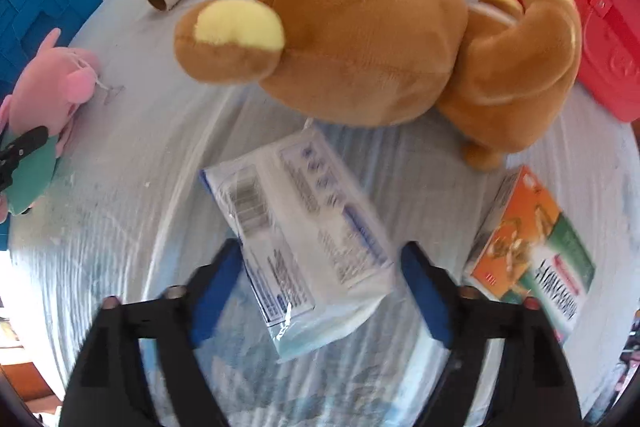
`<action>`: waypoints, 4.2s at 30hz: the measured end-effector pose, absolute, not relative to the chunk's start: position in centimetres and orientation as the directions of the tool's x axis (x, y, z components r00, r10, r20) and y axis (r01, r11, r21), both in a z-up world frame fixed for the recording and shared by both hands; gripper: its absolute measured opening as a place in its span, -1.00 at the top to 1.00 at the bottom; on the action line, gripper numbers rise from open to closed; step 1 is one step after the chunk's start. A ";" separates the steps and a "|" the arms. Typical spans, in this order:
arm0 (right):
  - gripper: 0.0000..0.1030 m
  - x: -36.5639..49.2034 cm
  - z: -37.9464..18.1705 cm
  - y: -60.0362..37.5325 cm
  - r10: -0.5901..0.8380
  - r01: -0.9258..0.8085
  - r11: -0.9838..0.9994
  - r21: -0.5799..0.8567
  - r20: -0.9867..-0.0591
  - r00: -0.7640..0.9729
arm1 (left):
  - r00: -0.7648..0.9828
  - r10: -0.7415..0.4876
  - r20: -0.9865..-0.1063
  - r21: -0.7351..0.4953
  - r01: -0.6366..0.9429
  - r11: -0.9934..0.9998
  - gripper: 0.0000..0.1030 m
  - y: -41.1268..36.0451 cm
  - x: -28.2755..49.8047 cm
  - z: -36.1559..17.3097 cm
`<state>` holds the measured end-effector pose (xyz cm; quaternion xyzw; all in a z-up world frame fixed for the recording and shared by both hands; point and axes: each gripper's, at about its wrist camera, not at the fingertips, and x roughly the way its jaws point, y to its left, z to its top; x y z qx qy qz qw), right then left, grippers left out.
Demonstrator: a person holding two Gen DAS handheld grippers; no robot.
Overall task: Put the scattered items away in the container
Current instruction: 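Close the right tool on the white medicine pack and lift it, then carry the pig and medicine pack over the blue crate and open both tools, then return both tools to the table toward the brown bear plush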
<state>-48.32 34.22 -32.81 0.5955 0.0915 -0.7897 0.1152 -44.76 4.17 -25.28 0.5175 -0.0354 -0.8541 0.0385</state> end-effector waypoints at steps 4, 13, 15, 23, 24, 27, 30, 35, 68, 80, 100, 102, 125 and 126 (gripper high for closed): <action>-0.65 -49.2 -33.7 33.8 -0.045 0.312 -0.950 -0.037 -0.967 -0.251 | -0.459 -0.107 -0.882 0.106 0.027 -0.994 -0.47 4.2 -44.7 -25.2; -0.08 -48.3 -34.8 33.2 -0.066 0.274 -0.962 -0.009 -0.962 -0.263 | -0.466 -0.092 -0.880 0.093 0.022 -0.995 -0.47 4.5 -44.5 -24.7; -0.06 -48.1 -34.7 33.2 -0.081 0.267 -0.964 0.009 -0.962 -0.260 | -0.475 -0.091 -0.875 0.094 0.017 -0.995 -0.46 4.6 -44.2 -24.2; -0.06 -46.7 -32.3 32.4 -0.112 0.276 -0.961 0.021 -0.942 -0.317 | -0.534 -0.080 -0.842 0.090 0.007 -0.996 -0.46 5.2 -42.7 -20.6; -0.06 -46.5 -31.6 32.1 -0.115 0.281 -0.960 0.018 -0.936 -0.333 | -0.545 -0.078 -0.835 0.089 0.006 -0.996 -0.46 5.2 -42.6 -19.9; -0.04 -46.4 -29.0 30.2 -0.119 0.287 -0.958 0.006 -0.918 -0.379 | -0.589 -0.077 -0.804 0.093 0.003 -0.996 -0.46 5.3 -41.7 -17.2; -0.04 -45.5 -24.5 28.6 -0.131 0.297 -0.955 -0.005 -0.891 -0.435 | -0.642 -0.073 -0.763 0.096 -0.002 -0.995 -0.46 5.3 -40.7 -14.1; -0.04 -42.3 -18.5 27.8 -0.156 0.328 -0.944 -0.030 -0.835 -0.527 | -0.726 -0.084 -0.682 0.110 0.012 -0.994 -0.47 4.6 -38.6 -8.2; -0.04 -31.3 -0.5 -12.8 -0.526 0.801 -0.594 -0.075 -0.717 -0.458 | -0.665 -0.444 -0.600 0.132 0.465 -0.876 -0.46 -26.5 -24.1 2.0; -0.27 -31.2 -4.4 -15.6 -0.454 0.794 -0.596 -0.117 -0.767 -0.453 | -0.653 -0.441 -0.616 0.105 0.486 -0.868 -0.64 -27.3 -22.4 1.7; -0.99 -29.2 -0.1 -0.9 -0.495 0.668 -0.742 -0.057 -0.626 -0.602 | -0.781 -0.389 -0.488 0.077 0.406 -0.911 -0.99 -18.3 -20.8 6.1; -0.99 -29.5 -0.1 2.8 -0.468 0.623 -0.781 -0.043 -0.621 -0.629 | -0.804 -0.353 -0.478 0.078 0.362 -0.929 -0.99 -15.3 -21.7 6.4; -0.99 -36.4 -11.7 49.9 -0.110 0.139 -0.990 0.034 -0.797 -0.593 | -0.698 -0.064 -0.713 0.044 0.046 -0.998 -0.99 20.8 -38.4 -8.6; -0.99 -36.7 -12.1 50.5 -0.115 0.133 -0.990 0.044 -0.801 -0.588 | -0.686 -0.065 -0.725 0.051 0.041 -0.998 -0.99 21.5 -39.2 -9.4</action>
